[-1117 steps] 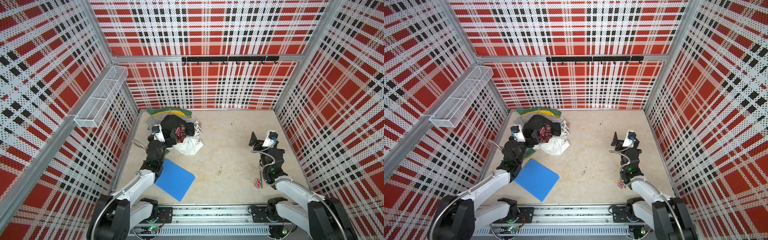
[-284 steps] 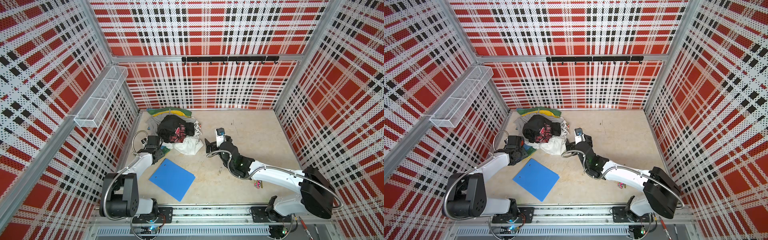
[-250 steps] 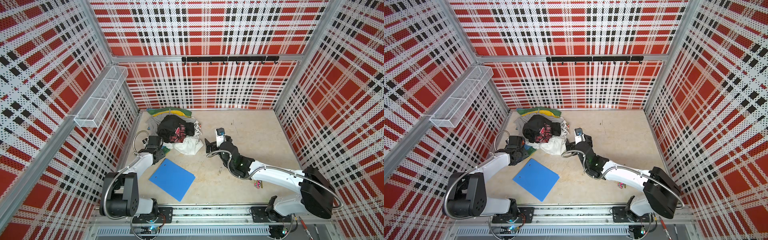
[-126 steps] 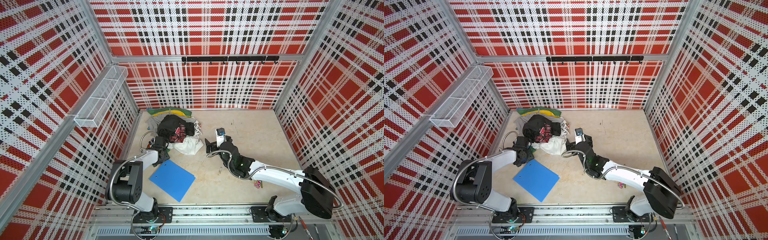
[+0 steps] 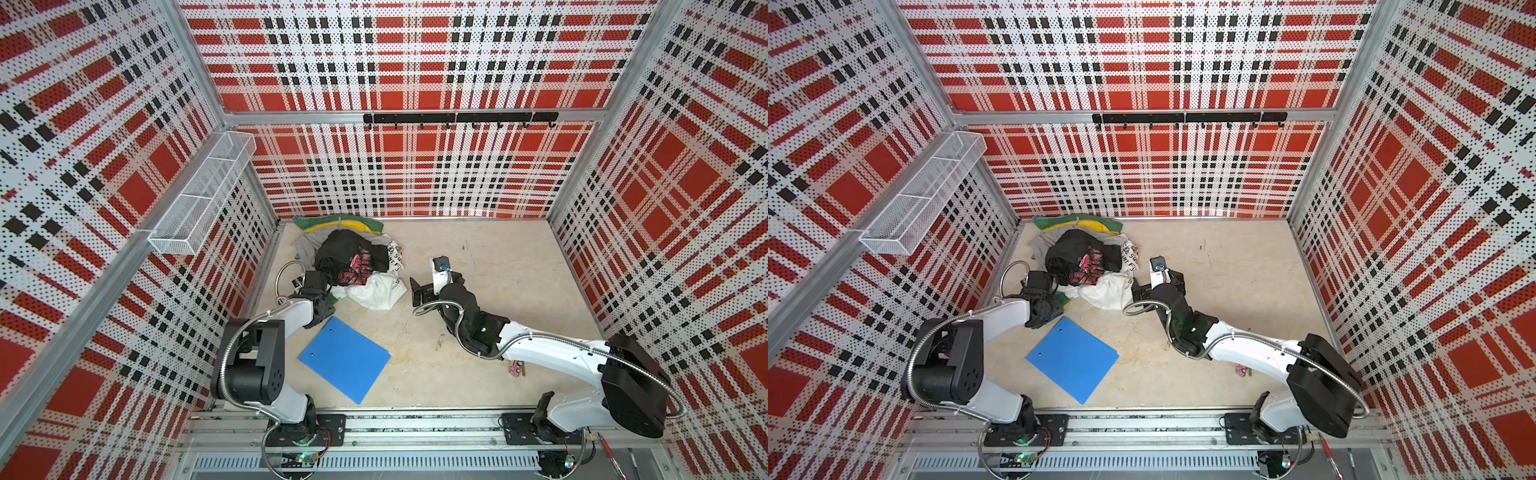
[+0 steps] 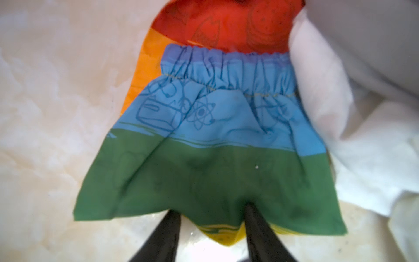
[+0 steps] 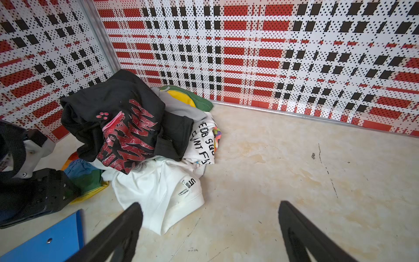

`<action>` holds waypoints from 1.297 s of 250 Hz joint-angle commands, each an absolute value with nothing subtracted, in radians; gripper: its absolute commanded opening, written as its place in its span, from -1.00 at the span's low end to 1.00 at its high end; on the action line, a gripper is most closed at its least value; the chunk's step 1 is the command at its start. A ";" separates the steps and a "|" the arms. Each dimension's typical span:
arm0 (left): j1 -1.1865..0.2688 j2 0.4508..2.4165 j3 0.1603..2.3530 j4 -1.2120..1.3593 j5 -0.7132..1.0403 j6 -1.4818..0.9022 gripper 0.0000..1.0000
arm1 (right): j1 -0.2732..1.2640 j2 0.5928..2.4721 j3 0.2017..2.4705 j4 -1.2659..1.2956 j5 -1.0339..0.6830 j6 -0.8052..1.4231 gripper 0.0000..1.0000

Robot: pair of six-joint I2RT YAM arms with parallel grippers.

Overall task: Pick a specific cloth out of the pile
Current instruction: 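Close the left gripper on the green edge of the rainbow cloth, then lift the rainbow cloth with the left gripper while the right gripper presses into the pile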

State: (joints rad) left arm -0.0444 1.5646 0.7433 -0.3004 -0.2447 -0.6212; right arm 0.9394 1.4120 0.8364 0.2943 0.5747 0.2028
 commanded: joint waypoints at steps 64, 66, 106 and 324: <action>-0.016 1.566 0.774 -0.258 -0.221 -0.599 -1.00 | 0.942 1.402 0.833 0.316 0.594 0.212 1.00; -0.017 1.564 0.775 -0.260 -0.222 -0.600 -1.00 | 0.943 1.402 0.832 0.316 0.595 0.211 1.00; -0.020 1.456 0.760 -0.281 -0.246 -0.588 -1.00 | 0.943 1.397 0.830 0.316 0.594 0.215 1.00; 0.111 1.045 1.050 -0.250 -0.150 -0.541 -1.00 | 0.942 1.360 0.798 0.318 0.591 0.234 1.00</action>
State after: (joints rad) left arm 0.1005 1.0355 0.9508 -0.3683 -0.1703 -0.5743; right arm 0.9394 1.3952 0.8127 0.2859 0.5785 0.2211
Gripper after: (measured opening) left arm 0.067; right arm 0.999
